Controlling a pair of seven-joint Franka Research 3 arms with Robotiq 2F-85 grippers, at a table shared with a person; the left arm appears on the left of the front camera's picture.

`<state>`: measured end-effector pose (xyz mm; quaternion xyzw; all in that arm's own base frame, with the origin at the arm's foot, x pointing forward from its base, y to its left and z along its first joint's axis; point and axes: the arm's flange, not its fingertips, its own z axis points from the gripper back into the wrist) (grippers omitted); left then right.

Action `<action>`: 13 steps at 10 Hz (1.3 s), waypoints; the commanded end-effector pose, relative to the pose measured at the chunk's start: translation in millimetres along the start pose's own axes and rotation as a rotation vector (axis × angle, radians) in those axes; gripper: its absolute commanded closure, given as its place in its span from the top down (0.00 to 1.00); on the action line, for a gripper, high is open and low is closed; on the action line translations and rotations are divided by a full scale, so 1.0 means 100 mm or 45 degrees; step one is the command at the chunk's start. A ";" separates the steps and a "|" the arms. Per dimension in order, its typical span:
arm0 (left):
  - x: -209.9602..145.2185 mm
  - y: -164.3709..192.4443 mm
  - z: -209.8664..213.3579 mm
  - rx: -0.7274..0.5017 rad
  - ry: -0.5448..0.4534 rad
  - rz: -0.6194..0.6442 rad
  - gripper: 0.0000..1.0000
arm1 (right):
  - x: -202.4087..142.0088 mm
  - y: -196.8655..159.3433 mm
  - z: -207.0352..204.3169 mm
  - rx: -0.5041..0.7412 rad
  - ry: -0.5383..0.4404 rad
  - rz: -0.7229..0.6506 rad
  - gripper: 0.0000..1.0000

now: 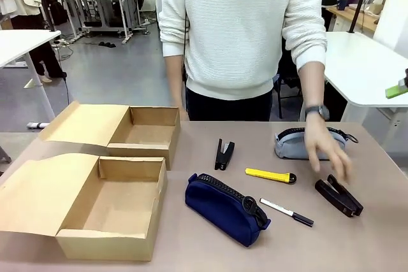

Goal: Place items inside the box.
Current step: Pick up a Pencil pouch or Stapler and place it inside the Mailer Box closest to the robot.

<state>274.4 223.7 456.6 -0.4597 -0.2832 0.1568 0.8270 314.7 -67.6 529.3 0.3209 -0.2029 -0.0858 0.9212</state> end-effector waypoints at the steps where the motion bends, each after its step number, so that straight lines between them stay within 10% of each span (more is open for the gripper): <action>1: 0.01 0.00 0.00 -0.028 -0.012 -0.028 1.00 | 0.04 -0.84 0.54 0.171 0.103 -0.175 1.00; 7: 0.01 0.00 0.00 -0.028 -0.012 -0.028 1.00 | -0.63 -2.11 1.14 0.607 -0.130 -0.441 1.00; 10: 0.01 0.00 0.00 -0.028 -0.012 -0.028 1.00 | -0.51 -1.94 1.01 0.579 -0.111 -0.402 1.00; 13: 0.01 0.00 0.00 -0.028 -0.012 -0.028 1.00 | -0.20 -0.87 0.42 0.340 -0.020 -0.223 1.00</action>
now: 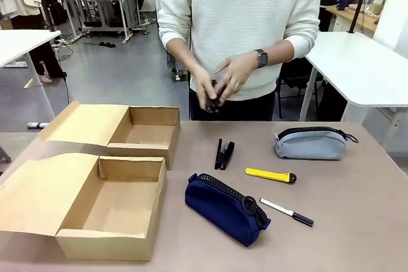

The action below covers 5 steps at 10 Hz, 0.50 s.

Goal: Place items inside the box.
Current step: Pick up a Pencil pouch or Stapler and place it inside the Mailer Box closest to the robot.

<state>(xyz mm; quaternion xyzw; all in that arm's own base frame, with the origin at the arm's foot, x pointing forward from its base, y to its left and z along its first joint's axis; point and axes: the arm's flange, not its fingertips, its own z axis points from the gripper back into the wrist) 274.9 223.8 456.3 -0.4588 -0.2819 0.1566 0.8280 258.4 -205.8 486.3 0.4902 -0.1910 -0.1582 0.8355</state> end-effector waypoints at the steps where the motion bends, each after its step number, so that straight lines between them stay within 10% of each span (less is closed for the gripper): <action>1: 0.01 0.00 0.01 -0.032 -0.016 -0.028 1.00 | -0.03 0.68 -0.92 -0.179 0.115 0.133 1.00; 5: 0.01 0.00 0.01 -0.032 -0.016 -0.028 1.00 | -0.43 1.37 -2.69 -0.365 0.496 0.371 1.00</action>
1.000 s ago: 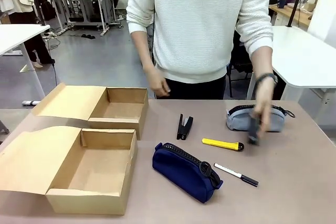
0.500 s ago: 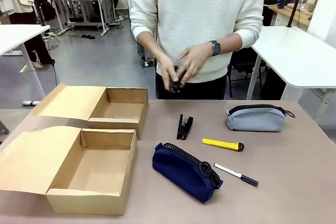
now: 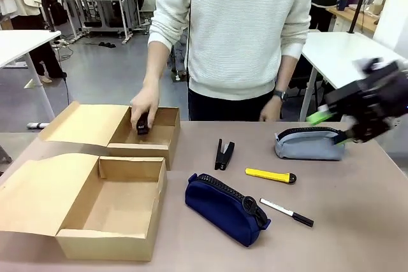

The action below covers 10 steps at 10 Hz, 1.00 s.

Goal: Place items inside the box.
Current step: Pick up a Pencil pouch or Stapler and place it inside the Mailer Box closest to the robot.

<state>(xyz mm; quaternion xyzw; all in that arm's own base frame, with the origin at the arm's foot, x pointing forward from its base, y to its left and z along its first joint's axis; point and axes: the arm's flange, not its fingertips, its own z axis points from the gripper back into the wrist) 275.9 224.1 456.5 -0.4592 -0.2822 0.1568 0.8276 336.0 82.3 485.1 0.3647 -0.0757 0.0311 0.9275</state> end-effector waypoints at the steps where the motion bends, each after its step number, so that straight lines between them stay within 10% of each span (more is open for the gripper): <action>1: 0.00 0.00 0.01 -0.030 -0.015 -0.029 1.00 | 0.15 0.06 -0.32 -0.073 0.047 0.029 1.00; 6: 0.00 0.00 0.01 -0.030 -0.015 -0.029 1.00 | 0.06 0.13 -0.42 -0.065 0.064 0.074 1.00; 10: 0.00 0.00 0.01 -0.030 -0.015 -0.029 1.00 | 0.83 0.94 -1.65 -0.330 0.261 -0.041 1.00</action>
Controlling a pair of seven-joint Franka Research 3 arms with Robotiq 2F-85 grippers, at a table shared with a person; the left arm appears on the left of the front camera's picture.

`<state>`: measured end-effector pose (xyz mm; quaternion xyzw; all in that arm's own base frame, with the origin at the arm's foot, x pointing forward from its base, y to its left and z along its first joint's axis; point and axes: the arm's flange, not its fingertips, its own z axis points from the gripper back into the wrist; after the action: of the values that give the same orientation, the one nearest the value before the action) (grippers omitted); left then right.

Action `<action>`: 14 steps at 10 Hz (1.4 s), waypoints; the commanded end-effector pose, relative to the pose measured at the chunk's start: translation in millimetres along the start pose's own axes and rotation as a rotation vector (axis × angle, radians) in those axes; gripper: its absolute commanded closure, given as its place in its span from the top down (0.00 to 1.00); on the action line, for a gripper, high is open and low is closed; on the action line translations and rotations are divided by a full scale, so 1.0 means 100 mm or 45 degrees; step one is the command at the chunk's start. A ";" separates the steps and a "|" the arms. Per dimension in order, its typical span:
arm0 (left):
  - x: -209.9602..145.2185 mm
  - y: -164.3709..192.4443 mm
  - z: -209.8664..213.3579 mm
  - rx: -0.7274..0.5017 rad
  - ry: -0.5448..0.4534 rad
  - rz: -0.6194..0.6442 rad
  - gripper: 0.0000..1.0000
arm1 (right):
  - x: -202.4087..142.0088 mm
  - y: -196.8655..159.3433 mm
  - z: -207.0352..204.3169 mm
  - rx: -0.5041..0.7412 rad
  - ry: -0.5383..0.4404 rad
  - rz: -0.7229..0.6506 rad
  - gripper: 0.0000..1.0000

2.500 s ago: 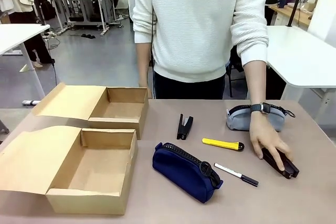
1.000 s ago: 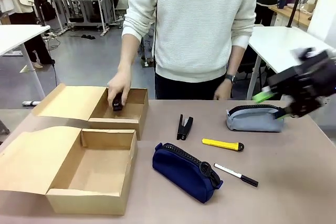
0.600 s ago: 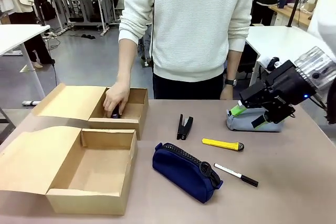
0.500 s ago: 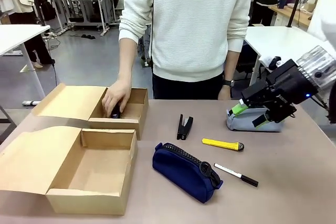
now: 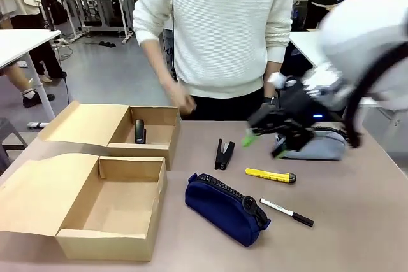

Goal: Place items inside the box.
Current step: Pick up a Pencil pouch or Stapler and place it inside the Mailer Box closest to the robot.

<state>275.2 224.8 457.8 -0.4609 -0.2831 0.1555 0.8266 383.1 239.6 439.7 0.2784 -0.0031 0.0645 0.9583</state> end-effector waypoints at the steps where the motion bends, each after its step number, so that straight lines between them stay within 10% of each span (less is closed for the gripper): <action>1: 0.00 0.01 0.00 -0.024 -0.014 -0.026 1.00 | 0.66 0.34 -0.37 -0.179 0.070 -0.133 1.00; 4: 0.00 0.01 0.00 -0.024 -0.014 -0.026 1.00 | 0.93 0.51 -0.81 -0.659 -0.309 -0.298 1.00; 5: 0.00 0.01 0.00 -0.024 -0.014 -0.026 1.00 | 0.75 0.39 -0.80 -0.257 -0.042 -0.187 1.00; 14: 0.00 0.01 0.00 -0.024 -0.014 -0.026 1.00 | 1.52 -0.14 -1.59 -0.496 -0.141 -0.321 1.00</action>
<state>275.0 224.9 458.1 -0.4611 -0.2840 0.1544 0.8264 523.3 316.6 309.2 0.1010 -0.0190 -0.0493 0.9935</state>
